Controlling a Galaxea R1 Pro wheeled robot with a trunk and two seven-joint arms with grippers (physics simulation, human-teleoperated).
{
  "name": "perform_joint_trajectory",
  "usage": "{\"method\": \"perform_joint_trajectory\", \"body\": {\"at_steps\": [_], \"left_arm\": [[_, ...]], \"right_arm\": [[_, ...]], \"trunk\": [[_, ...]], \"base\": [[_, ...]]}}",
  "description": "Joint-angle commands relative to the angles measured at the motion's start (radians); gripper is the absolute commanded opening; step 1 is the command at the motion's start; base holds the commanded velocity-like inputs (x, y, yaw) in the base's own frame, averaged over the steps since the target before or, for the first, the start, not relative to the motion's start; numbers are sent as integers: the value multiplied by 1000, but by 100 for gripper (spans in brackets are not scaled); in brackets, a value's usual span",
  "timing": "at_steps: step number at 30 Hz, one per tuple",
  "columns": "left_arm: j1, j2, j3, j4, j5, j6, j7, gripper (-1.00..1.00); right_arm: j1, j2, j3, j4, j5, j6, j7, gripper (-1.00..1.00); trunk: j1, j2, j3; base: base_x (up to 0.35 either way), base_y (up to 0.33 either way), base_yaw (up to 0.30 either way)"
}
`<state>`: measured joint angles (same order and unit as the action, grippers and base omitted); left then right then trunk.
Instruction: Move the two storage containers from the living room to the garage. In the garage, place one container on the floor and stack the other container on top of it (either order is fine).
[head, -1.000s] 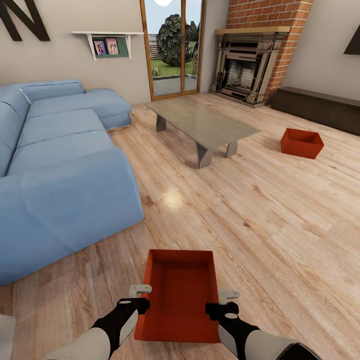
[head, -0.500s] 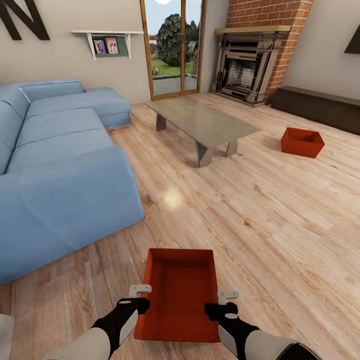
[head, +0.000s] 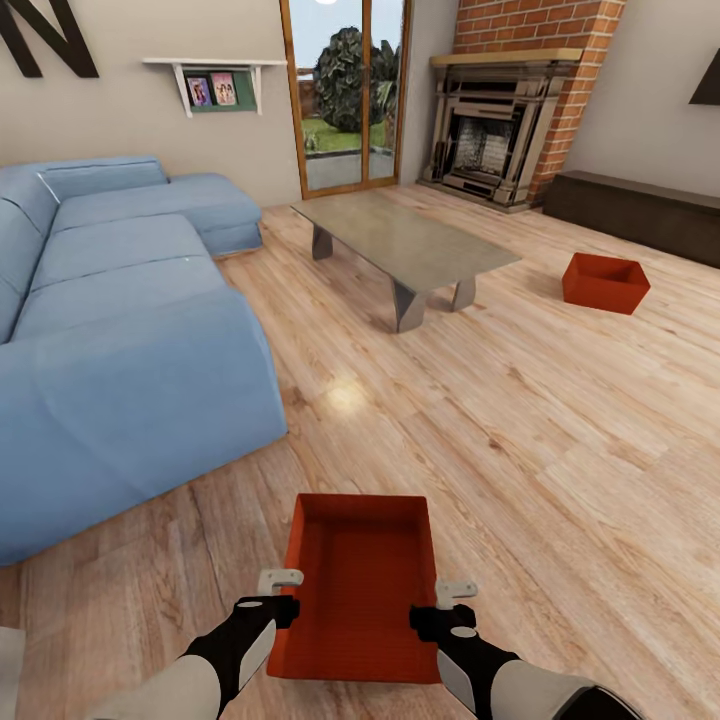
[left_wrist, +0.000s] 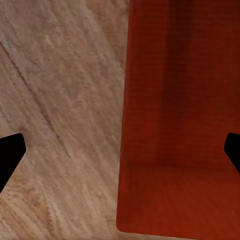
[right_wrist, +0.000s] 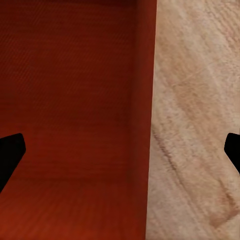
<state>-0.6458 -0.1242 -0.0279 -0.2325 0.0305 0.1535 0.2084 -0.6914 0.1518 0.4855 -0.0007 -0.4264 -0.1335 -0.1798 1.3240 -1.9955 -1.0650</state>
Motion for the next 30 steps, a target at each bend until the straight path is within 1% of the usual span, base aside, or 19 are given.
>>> {"method": "perform_joint_trajectory", "body": {"at_steps": [1,8,13,17,25,30], "left_arm": [[0,0,-3,-2,3,6,5,100],[0,0,-3,-2,3,6,5,100],[0,0,-3,-4,3,5,5,100],[0,0,-3,-4,3,4,4,100],[0,0,-3,-4,3,4,5,100],[0,0,-3,-4,3,5,5,100]], "right_arm": [[0,0,8,1,-9,-3,-1,100],[0,0,8,1,-9,-3,1,100],[0,-4,8,1,-9,-3,2,100],[0,-16,9,0,-9,-3,2,100],[0,-18,9,0,-9,-3,3,100],[0,-17,9,0,-9,-3,6,100]], "trunk": [[4,-8,-4],[31,-57,-26],[31,-57,-26],[31,-57,-26],[31,-57,-26],[50,-92,-41]], "base": [[0,0,0],[0,0,0],[0,0,0],[0,0,0],[0,0,0],[0,0,0]]}}
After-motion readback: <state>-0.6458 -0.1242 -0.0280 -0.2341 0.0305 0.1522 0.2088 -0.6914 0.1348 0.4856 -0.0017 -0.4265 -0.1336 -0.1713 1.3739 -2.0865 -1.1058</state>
